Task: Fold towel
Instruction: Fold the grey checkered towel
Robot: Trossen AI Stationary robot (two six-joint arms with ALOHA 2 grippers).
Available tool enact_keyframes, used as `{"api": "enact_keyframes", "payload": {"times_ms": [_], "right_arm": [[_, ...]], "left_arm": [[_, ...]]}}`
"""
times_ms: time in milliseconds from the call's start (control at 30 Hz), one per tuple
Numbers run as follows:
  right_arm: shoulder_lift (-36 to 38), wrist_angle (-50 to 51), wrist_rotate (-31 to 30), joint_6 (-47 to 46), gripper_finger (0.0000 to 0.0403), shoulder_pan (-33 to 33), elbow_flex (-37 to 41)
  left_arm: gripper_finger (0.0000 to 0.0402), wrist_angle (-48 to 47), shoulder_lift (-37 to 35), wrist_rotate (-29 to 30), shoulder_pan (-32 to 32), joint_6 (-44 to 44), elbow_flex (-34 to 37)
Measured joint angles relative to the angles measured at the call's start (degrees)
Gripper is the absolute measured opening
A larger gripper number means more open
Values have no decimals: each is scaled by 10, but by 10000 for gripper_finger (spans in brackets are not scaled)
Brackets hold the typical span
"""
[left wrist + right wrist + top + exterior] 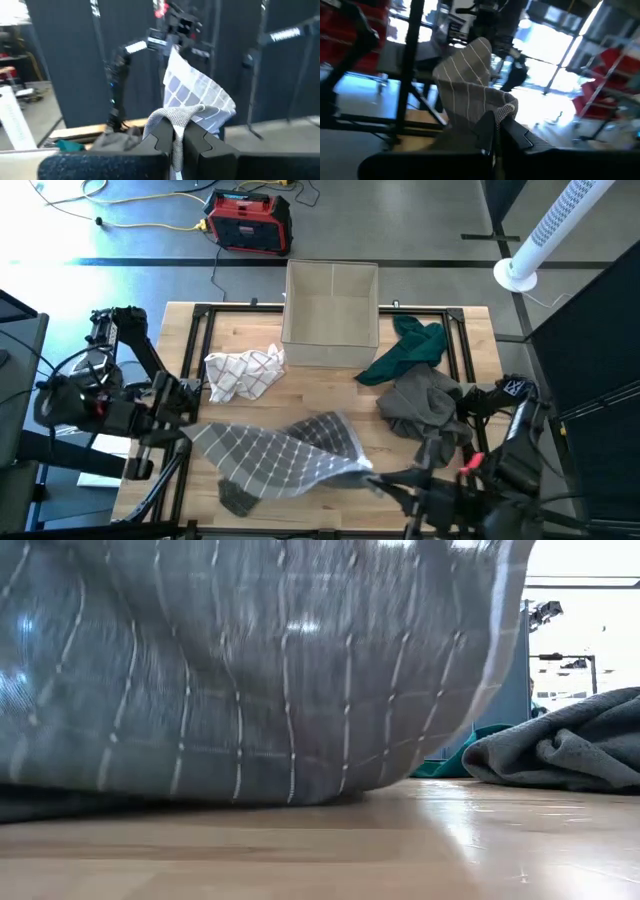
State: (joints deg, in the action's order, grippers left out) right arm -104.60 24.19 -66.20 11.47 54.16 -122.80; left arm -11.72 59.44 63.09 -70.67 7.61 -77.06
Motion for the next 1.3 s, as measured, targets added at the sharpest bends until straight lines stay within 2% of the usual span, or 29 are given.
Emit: {"api": "enact_keyframes", "payload": {"times_ms": [133,533,767,1133,1300], "right_arm": [[0,33,-36,51,0,17,-42],[0,-35,43,177,0,25,-122],[0,-219,101,356,0,34,-122],[0,-315,188,449,0,48,-122],[0,-325,216,474,0,48,-121]], "left_arm": [[0,75,1,24,0,54,0],[0,266,8,-33,0,262,-1],[0,326,9,-107,0,349,-1],[0,407,20,-262,0,453,-1],[0,429,38,-280,0,499,-21]]}}
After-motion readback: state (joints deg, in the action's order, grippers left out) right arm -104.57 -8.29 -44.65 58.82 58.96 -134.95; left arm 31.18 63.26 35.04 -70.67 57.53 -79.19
